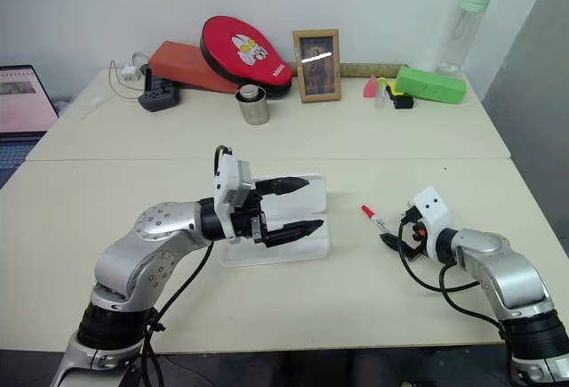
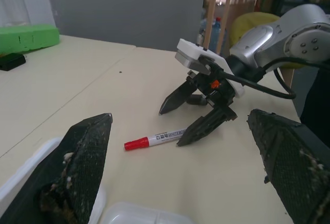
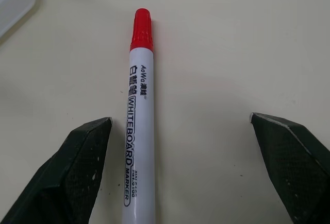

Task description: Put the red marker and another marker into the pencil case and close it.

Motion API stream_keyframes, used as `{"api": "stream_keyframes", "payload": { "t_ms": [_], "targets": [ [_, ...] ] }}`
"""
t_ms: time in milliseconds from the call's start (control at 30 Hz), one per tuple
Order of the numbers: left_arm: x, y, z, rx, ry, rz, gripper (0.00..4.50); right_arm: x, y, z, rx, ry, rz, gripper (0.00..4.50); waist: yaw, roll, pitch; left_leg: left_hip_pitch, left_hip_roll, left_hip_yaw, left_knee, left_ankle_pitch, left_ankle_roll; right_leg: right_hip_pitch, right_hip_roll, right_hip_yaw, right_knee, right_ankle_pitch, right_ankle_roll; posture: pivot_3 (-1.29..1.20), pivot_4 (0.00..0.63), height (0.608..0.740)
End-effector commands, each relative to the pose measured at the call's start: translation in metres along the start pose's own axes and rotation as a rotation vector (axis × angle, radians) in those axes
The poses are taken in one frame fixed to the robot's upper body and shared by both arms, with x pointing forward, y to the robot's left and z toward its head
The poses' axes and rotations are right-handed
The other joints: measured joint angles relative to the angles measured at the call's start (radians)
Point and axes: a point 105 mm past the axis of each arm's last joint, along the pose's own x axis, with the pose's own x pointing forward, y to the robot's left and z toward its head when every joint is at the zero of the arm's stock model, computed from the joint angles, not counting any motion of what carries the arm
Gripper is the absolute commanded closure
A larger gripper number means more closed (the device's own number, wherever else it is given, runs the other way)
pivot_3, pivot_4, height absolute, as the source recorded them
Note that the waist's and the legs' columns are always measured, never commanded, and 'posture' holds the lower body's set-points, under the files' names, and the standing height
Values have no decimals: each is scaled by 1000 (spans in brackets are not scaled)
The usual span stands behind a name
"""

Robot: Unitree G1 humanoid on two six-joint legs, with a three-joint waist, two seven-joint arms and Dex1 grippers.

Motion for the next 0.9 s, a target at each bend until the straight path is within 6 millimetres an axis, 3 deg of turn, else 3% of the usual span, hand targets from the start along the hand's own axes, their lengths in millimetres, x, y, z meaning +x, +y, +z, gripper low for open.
{"api": "stream_keyframes", "payload": {
  "t_ms": [33, 467, 633, 767, 900],
  "targets": [
    [2, -2, 11, 59, -26, 1, 0, 0, -2, -2, -22, 27, -12, 1022, 0, 0, 0, 0, 0, 0, 0, 0, 0, 0, 0, 0, 0, 0, 0, 0, 150, 740],
    [0, 2, 14, 71, -31, 13, 0, -6, -1, 4, -65, 17, 5, 4086, 0, 0, 0, 0, 0, 0, 0, 0, 0, 0, 0, 0, 0, 0, 0, 0, 150, 740],
    [-5, 2, 11, 71, -14, 16, 0, -15, 0, 25, -133, -53, 40, 4192, 0, 0, 0, 0, 0, 0, 0, 0, 0, 0, 0, 0, 0, 0, 0, 0, 150, 740],
    [-30, 3, 3, 72, 61, 55, 0, -31, 28, 46, -282, -124, 249, 4192, -13, 1, 1, 0, 0, 0, 0, 0, 0, -1, 0, 0, 0, 0, 0, 0, 150, 740],
    [-63, 4, -2, 55, 124, 121, 0, -29, 49, 61, -402, -146, 408, 4193, -19, 1, 1, 0, 2, -1, 0, 0, 0, -2, 1, 1, 0, 0, 0, 0, 150, 740]
  ]
}}
